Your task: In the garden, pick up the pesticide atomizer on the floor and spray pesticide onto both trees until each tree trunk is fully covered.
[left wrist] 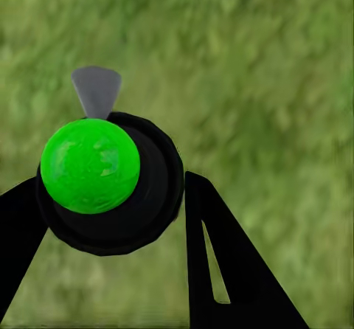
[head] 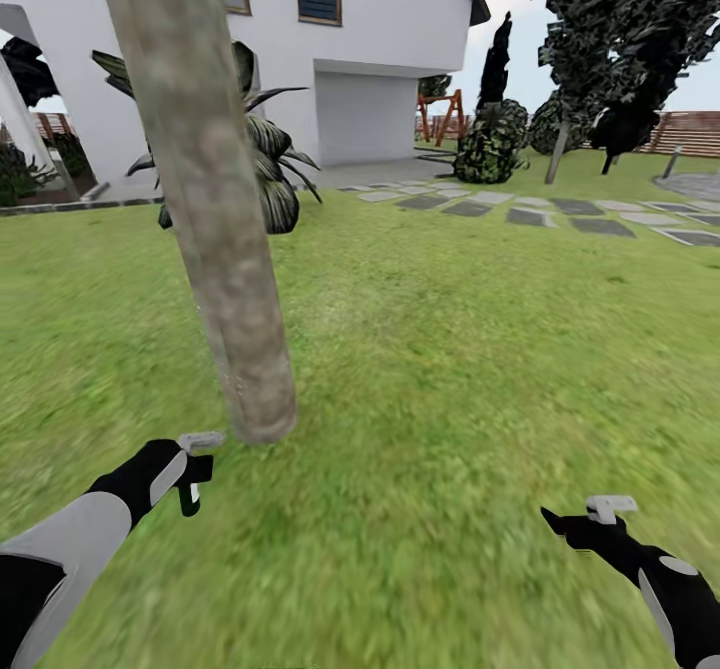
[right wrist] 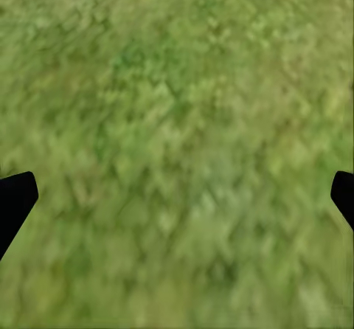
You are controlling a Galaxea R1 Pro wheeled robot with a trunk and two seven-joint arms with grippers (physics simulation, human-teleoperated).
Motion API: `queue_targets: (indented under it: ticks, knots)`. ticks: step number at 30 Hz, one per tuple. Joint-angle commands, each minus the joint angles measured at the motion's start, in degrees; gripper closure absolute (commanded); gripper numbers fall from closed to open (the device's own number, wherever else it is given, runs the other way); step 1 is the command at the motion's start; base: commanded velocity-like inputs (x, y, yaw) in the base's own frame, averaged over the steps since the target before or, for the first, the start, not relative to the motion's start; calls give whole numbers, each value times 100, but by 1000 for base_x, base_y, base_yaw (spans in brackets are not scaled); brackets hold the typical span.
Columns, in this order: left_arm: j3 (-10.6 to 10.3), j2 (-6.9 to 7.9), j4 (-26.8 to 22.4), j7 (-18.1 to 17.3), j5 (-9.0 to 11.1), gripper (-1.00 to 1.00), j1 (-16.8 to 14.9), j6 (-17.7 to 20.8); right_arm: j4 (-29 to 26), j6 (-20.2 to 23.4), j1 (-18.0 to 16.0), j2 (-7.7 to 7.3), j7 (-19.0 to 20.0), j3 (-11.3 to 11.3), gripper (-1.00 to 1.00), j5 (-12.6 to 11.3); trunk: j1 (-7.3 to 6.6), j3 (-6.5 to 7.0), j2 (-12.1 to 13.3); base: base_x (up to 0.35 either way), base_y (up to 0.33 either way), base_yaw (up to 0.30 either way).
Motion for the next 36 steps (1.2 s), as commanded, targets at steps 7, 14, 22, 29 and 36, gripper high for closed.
queue_targets:
  ticks: [7, 14, 22, 29, 36]
  knots:
    - [-32, -14, 44, 16, 82, 100, 0, 22, -18, 27, -2, -7, 45, -47, -100, 45, -1, -5, -2, 120, -229, 160]
    - [-37, 38, -452, -4, 42, 100, -58, 280, -20, 26, -2, -13, 45, -51, -100, 45, -1, -4, -2, 17, -15, -119]
    - [-31, 143, -1044, 9, 20, 100, -398, 1148, -34, 30, -2, -15, 45, -52, -100, 45, -1, -4, -2, -93, 0, -9]
    - [-22, 471, -1066, 6, 41, 100, -1866, 2494, -37, 30, -2, -21, 45, -56, -100, 45, -1, -4, -2, -1, 0, 0]
    - [-15, 532, -989, -19, 75, 100, -1393, 2486, -38, 30, -2, -22, 53, -52, -100, 45, -1, -4, -2, 0, 0, 0]
